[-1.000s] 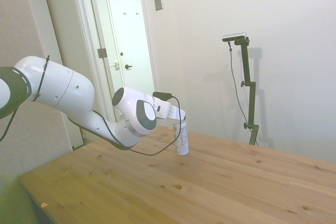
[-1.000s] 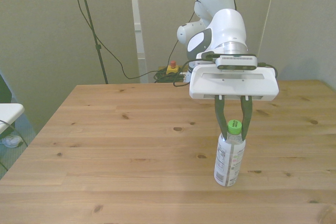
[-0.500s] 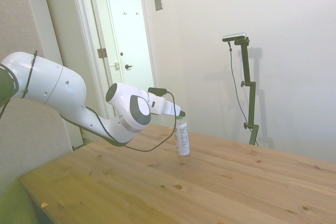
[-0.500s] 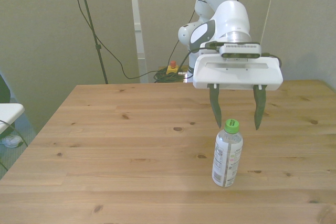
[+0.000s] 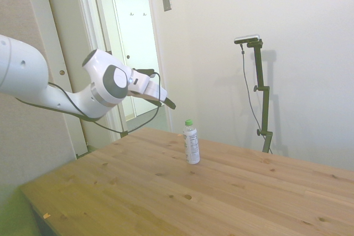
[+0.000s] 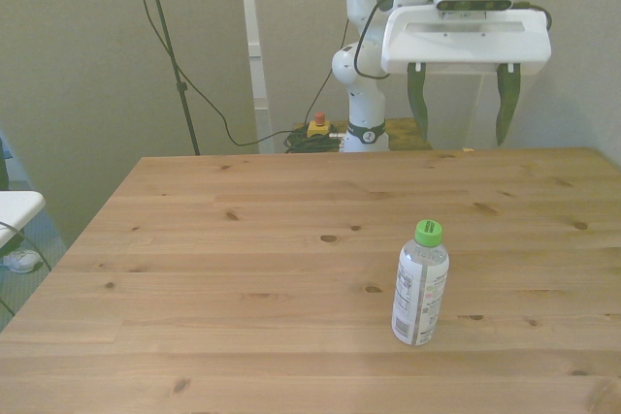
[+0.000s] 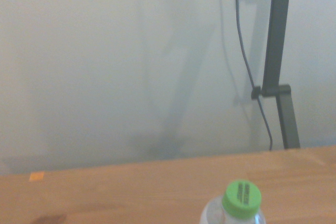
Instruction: Stand the water bottle
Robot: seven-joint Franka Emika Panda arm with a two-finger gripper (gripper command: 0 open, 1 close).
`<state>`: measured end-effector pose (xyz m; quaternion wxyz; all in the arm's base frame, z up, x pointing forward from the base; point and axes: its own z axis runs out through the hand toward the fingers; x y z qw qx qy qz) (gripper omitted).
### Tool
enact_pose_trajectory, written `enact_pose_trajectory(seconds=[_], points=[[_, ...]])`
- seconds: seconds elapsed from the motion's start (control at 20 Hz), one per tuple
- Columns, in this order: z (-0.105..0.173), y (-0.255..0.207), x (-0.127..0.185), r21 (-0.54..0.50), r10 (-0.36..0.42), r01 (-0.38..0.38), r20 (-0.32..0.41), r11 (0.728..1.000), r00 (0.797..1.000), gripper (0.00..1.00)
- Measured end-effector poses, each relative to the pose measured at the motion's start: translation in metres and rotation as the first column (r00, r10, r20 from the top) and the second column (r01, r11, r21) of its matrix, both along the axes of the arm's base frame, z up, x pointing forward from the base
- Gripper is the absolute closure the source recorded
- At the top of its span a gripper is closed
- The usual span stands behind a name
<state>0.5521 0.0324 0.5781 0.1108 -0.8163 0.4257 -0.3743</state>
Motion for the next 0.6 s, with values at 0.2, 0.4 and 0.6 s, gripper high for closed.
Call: enact_pose_trajectory(seconds=[0.2, 0.4, 0.6], points=[[0.013, 0.007, -0.038, -0.001, 0.016, -0.016, -0.132, 1.0, 0.991, 0.0], [-0.001, 0.003, -0.061, 0.015, 0.026, -0.022, -0.238, 1.0, 0.971, 0.0], [-0.01, -0.001, -0.08, 0.03, 0.039, -0.031, -0.315, 0.999, 0.948, 0.0]])
